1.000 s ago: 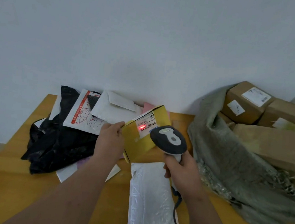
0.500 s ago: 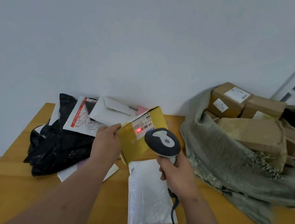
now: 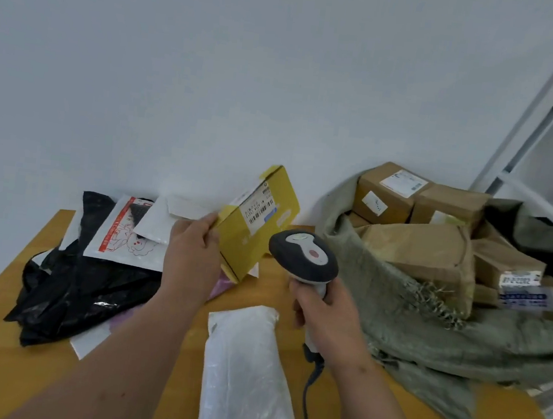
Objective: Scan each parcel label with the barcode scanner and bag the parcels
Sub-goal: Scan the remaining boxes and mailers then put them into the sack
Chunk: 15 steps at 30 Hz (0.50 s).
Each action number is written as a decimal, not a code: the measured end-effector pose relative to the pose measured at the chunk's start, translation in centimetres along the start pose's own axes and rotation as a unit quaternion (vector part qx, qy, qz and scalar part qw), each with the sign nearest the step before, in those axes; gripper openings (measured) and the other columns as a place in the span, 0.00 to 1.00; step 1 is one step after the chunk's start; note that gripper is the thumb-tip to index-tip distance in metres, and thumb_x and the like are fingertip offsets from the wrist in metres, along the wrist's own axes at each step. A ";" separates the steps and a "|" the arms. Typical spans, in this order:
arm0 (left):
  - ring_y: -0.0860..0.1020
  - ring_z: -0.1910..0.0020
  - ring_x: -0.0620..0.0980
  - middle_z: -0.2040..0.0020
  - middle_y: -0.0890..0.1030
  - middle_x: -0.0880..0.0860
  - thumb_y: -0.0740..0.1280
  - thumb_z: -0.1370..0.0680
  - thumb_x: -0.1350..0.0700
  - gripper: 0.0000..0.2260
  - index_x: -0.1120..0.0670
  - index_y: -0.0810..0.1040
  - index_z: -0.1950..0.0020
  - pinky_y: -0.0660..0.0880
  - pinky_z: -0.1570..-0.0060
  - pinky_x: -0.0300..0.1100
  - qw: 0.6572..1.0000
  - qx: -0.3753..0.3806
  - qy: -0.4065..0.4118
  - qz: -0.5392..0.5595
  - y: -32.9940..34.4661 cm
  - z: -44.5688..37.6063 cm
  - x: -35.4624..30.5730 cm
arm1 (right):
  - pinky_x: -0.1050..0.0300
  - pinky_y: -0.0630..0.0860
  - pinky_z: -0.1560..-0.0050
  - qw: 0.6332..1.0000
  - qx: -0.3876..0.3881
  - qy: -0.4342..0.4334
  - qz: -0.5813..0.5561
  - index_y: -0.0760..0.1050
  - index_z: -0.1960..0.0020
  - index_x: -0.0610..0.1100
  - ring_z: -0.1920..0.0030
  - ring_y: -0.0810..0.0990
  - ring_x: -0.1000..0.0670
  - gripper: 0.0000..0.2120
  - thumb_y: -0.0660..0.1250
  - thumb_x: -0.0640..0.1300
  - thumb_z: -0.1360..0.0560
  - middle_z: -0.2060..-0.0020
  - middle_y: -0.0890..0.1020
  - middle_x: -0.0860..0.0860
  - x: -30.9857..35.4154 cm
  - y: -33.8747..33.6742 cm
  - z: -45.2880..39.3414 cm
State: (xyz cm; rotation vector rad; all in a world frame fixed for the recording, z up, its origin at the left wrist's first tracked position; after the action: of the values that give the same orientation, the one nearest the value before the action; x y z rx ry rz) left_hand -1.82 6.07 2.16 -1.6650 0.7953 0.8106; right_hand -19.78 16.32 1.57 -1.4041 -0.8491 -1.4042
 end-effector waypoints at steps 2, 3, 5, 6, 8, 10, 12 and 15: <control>0.70 0.42 0.45 0.34 0.69 0.53 0.59 0.17 0.57 0.18 0.55 0.70 0.27 0.66 0.38 0.38 1.000 -0.014 0.021 0.015 1.4 0.6 -2.6 | 0.64 0.73 0.69 1.000 -0.008 -0.002 -0.007 0.76 0.52 0.46 0.72 0.76 0.56 0.01 0.67 0.43 0.22 0.68 0.77 0.50 0.6 -2.4 -0.1; 0.70 0.41 0.45 0.33 0.69 0.52 0.60 0.17 0.57 0.19 0.55 0.69 0.26 0.65 0.38 0.37 0.999 -0.020 0.029 0.024 2.2 0.9 -4.1 | 0.61 0.74 0.67 1.000 -0.015 -0.007 -0.009 0.76 0.52 0.46 0.72 0.76 0.56 0.01 0.67 0.43 0.22 0.69 0.77 0.50 1.0 -3.9 -0.2; 0.69 0.41 0.43 0.33 0.69 0.52 0.60 0.17 0.58 0.20 0.56 0.68 0.25 0.63 0.40 0.33 0.998 -0.030 0.048 0.035 3.8 1.5 -6.6 | 0.60 0.74 0.66 0.999 -0.033 -0.019 -0.020 0.75 0.54 0.45 0.72 0.76 0.55 0.03 0.67 0.43 0.22 0.69 0.77 0.50 1.9 -6.5 -0.3; 0.69 0.41 0.43 0.33 0.69 0.52 0.60 0.17 0.59 0.20 0.56 0.67 0.25 0.63 0.41 0.33 0.997 -0.034 0.061 0.037 4.7 1.8 -8.0 | 0.61 0.74 0.67 0.998 -0.045 -0.027 -0.026 0.75 0.54 0.44 0.72 0.76 0.55 0.04 0.68 0.44 0.22 0.69 0.77 0.49 2.3 -7.9 -0.5; 0.68 0.43 0.41 0.34 0.69 0.50 0.60 0.18 0.60 0.20 0.55 0.67 0.25 0.63 0.43 0.31 0.994 -0.036 0.090 0.040 6.7 2.3 -10.7 | 0.66 0.73 0.71 0.996 -0.075 -0.041 -0.036 0.75 0.54 0.44 0.72 0.76 0.56 0.05 0.67 0.44 0.22 0.69 0.78 0.49 3.1 -10.8 -0.8; 0.66 0.44 0.38 0.37 0.68 0.47 0.61 0.18 0.61 0.20 0.55 0.68 0.25 0.62 0.46 0.27 0.991 -0.032 0.122 0.041 8.5 2.7 -13.0 | 0.63 0.74 0.69 0.992 -0.104 -0.052 -0.051 0.75 0.54 0.45 0.72 0.76 0.56 0.04 0.67 0.45 0.22 0.69 0.78 0.48 3.5 -13.4 -1.4; 0.67 0.42 0.40 0.39 0.68 0.46 0.61 0.19 0.62 0.20 0.55 0.69 0.26 0.63 0.45 0.28 0.986 -0.028 0.160 0.033 10.2 2.9 -15.1 | 0.56 0.74 0.66 0.988 -0.128 -0.053 -0.068 0.75 0.56 0.46 0.71 0.77 0.54 0.05 0.67 0.45 0.22 0.70 0.78 0.50 3.6 -15.8 -2.1; 0.69 0.40 0.45 0.42 0.67 0.45 0.62 0.19 0.63 0.19 0.56 0.72 0.28 0.68 0.39 0.37 0.978 -0.024 0.208 0.022 12.3 3.1 -18.0 | 0.51 0.76 0.63 0.979 -0.160 -0.065 -0.108 0.76 0.57 0.47 0.67 0.78 0.49 0.05 0.68 0.45 0.22 0.72 0.78 0.52 3.8 -18.9 -3.0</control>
State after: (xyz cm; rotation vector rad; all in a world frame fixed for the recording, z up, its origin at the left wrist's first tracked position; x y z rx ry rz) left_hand -22.20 8.38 10.09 -1.8955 1.1086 0.5166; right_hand -38.09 18.95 7.67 -1.7023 -0.9091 -1.6862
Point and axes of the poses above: each hand's wrist, its own z-axis away from the middle knuckle, its own y-axis out of the palm, x = y × z, the point moved 3 cm from there along -z, towards the middle knuckle
